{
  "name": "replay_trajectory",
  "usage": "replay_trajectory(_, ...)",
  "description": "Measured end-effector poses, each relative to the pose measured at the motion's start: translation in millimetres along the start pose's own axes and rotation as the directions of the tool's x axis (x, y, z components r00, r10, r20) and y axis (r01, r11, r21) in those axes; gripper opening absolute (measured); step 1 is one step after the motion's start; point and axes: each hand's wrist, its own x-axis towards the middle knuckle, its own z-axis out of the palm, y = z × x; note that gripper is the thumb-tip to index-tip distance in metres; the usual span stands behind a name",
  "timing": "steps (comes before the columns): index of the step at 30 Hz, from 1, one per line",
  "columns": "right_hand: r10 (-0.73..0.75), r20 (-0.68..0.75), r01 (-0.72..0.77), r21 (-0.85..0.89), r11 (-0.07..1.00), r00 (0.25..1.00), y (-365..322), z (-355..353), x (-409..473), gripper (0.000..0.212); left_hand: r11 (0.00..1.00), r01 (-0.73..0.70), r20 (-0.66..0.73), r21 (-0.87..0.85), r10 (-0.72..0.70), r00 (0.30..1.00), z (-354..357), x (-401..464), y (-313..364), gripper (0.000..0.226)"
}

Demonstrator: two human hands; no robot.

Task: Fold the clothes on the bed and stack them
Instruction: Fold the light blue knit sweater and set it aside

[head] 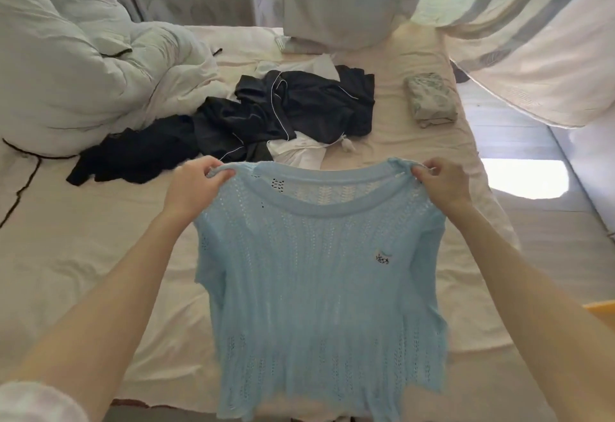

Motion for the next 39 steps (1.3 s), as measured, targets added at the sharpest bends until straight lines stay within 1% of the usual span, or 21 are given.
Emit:
replay_trajectory(3,0.008,-0.033,-0.009,-0.018,1.0,0.999,14,38,37,0.021,1.0,0.012,0.007,0.009,-0.012,1.0,40,40,-15,0.02)
replay_trajectory(6,0.06,-0.05,-0.061,-0.017,0.998,0.997,37,77,73,0.021,0.999,0.051,0.009,0.011,-0.051,0.999,83,72,-31,0.02)
replay_trajectory(8,0.106,-0.032,-0.107,-0.036,0.994,0.994,59,104,87,0.028,0.995,0.092,0.065,-0.044,-0.089,0.994,113,81,-46,0.029)
replay_trajectory(9,0.115,-0.004,-0.115,-0.055,0.992,0.993,70,119,90,0.036,0.992,0.112,0.102,-0.062,-0.106,0.989,127,80,-56,0.038)
replay_trajectory(11,0.093,0.08,-0.084,-0.111,0.99,0.992,93,150,83,0.052,0.992,0.127,0.176,-0.016,-0.123,0.977,152,63,-81,0.05)
replay_trajectory(13,0.045,0.194,-0.009,-0.182,0.983,0.98,114,182,60,0.058,0.985,0.159,0.262,0.061,-0.17,0.95,173,33,-111,0.056)
replay_trajectory(15,0.003,0.332,0.083,-0.244,0.966,0.943,128,213,26,0.059,0.963,0.248,0.303,0.104,-0.268,0.915,187,-3,-140,0.06)
replay_trajectory(17,-0.008,0.476,0.154,-0.269,0.951,0.879,131,240,-14,0.058,0.913,0.388,0.269,0.127,-0.409,0.872,192,-40,-164,0.06)
replay_trajectory(20,-0.039,0.658,0.291,-0.279,0.915,0.752,124,275,-77,0.056,0.828,0.546,0.229,0.129,-0.561,0.796,196,-92,-188,0.052)
replay_trajectory(23,-0.035,0.771,0.403,-0.294,0.867,0.636,117,300,-130,0.056,0.681,0.73,0.303,0.054,-0.708,0.638,205,-126,-204,0.046)
replay_trajectory(25,-0.002,0.802,0.414,-0.307,0.857,0.597,113,313,-155,0.057,0.634,0.772,0.325,0.031,-0.737,0.592,209,-128,-214,0.04)
replay_trajectory(26,0.018,0.811,0.42,-0.321,0.849,0.584,111,319,-164,0.058,0.59,0.807,0.355,-0.017,-0.751,0.557,210,-124,-219,0.038)
replay_trajectory(27,0.039,0.82,0.429,-0.339,0.838,0.572,110,325,-171,0.058,0.522,0.848,0.413,-0.094,-0.754,0.51,208,-119,-224,0.035)
replay_trajectory(29,0.103,0.83,0.432,-0.386,0.815,0.549,106,335,-180,0.058,0.393,0.896,0.581,-0.209,-0.687,0.437,195,-115,-233,0.026)
replay_trajectory(30,0.143,0.823,0.416,-0.417,0.808,0.549,105,340,-182,0.059,0.389,0.896,0.626,-0.214,-0.65,0.432,186,-114,-241,0.023)
replay_trajectory(31,0.188,0.812,0.398,-0.455,0.797,0.553,103,346,-181,0.059,0.439,0.874,0.623,-0.21,-0.629,0.466,175,-110,-250,0.019)
replay_trajectory(32,0.23,0.801,0.386,-0.491,0.781,0.553,101,353,-180,0.059,0.518,0.831,0.576,-0.202,-0.623,0.529,162,-103,-260,0.016)
replay_trajectory(35,0.32,0.765,0.365,-0.574,0.733,0.559,94,366,-180,0.06,0.782,0.619,0.306,-0.072,-0.573,0.76,116,-70,-296,0.012)
replay_trajectory(37,0.364,0.744,0.34,-0.607,0.719,0.56,89,372,-181,0.06,0.893,0.443,0.14,0.075,-0.45,0.882,85,-41,-315,0.022)
replay_trajectory(38,0.376,0.743,0.337,-0.613,0.714,0.554,88,373,-182,0.06,0.925,0.327,0.082,0.192,-0.347,0.934,73,-28,-323,0.027)
replay_trajectory(39,0.386,0.741,0.337,-0.619,0.709,0.549,86,373,-181,0.06,0.935,0.201,0.068,0.293,-0.23,0.971,65,-17,-329,0.031)
